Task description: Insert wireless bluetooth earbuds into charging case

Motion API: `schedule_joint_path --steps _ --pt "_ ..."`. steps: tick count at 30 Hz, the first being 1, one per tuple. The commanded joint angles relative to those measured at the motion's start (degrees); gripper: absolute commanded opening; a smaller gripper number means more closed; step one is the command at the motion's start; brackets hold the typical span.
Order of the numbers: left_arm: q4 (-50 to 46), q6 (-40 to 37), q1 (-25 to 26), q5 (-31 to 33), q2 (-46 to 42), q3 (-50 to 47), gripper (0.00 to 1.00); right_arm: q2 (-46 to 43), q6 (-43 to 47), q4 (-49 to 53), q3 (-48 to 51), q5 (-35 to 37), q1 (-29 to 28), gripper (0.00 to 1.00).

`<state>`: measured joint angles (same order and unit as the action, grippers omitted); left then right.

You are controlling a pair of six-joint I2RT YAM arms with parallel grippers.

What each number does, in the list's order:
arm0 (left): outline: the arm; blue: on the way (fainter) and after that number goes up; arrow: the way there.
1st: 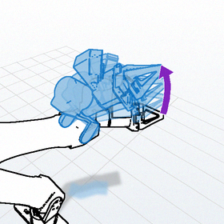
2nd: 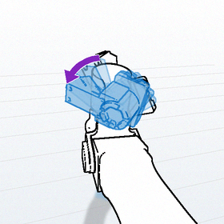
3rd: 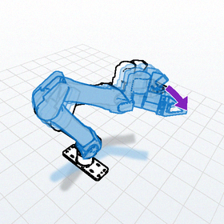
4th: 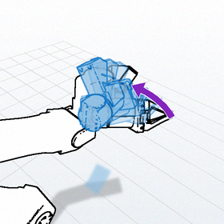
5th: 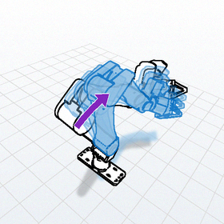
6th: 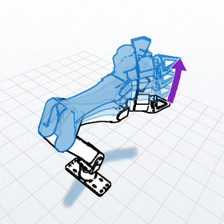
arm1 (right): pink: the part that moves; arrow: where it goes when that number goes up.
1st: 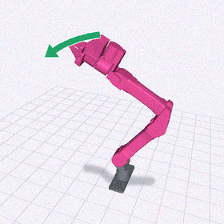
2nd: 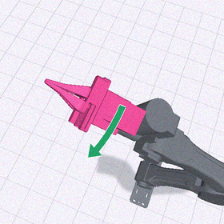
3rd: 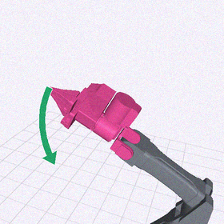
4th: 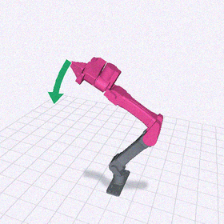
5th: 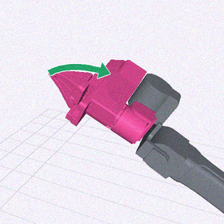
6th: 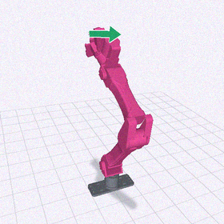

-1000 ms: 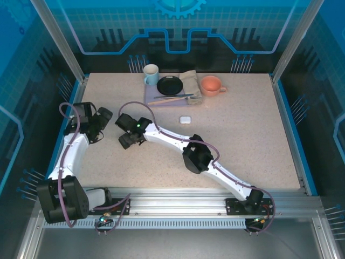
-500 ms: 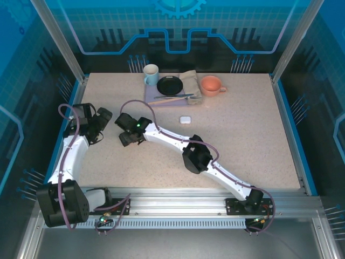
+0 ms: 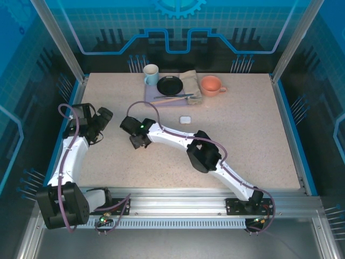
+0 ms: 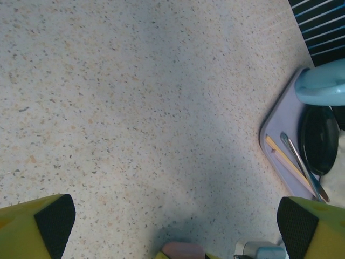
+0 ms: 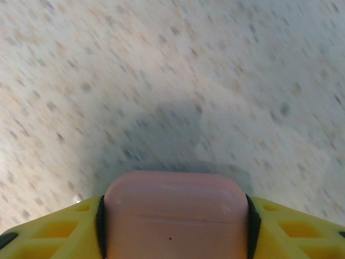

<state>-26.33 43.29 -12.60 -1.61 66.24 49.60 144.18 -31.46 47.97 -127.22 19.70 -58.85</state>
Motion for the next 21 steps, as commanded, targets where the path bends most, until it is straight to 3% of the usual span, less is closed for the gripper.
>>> schedule_joint_path --steps 1,10,13,17,21 --pt "-0.5 -2.2 -0.5 -4.4 -1.1 -0.3 0.99 -6.2 -3.4 1.2 7.1 1.7 0.0 0.55" --pt "1.7 -2.8 2.1 -9.2 1.3 0.1 0.99 -16.8 -12.4 -2.0 27.0 -0.7 0.4 0.58" --pt "2.7 -2.9 4.3 -9.3 3.0 1.2 0.99 -17.2 -14.1 -0.9 28.7 -1.3 0.3 0.61" --pt "3.3 -3.1 6.3 -9.9 5.7 3.1 0.99 -17.4 -14.6 0.9 28.8 -2.0 0.2 0.74" --pt "3.8 -3.3 6.8 -10.1 7.0 4.1 0.99 -17.0 -13.7 2.7 27.2 -2.6 0.6 0.75"
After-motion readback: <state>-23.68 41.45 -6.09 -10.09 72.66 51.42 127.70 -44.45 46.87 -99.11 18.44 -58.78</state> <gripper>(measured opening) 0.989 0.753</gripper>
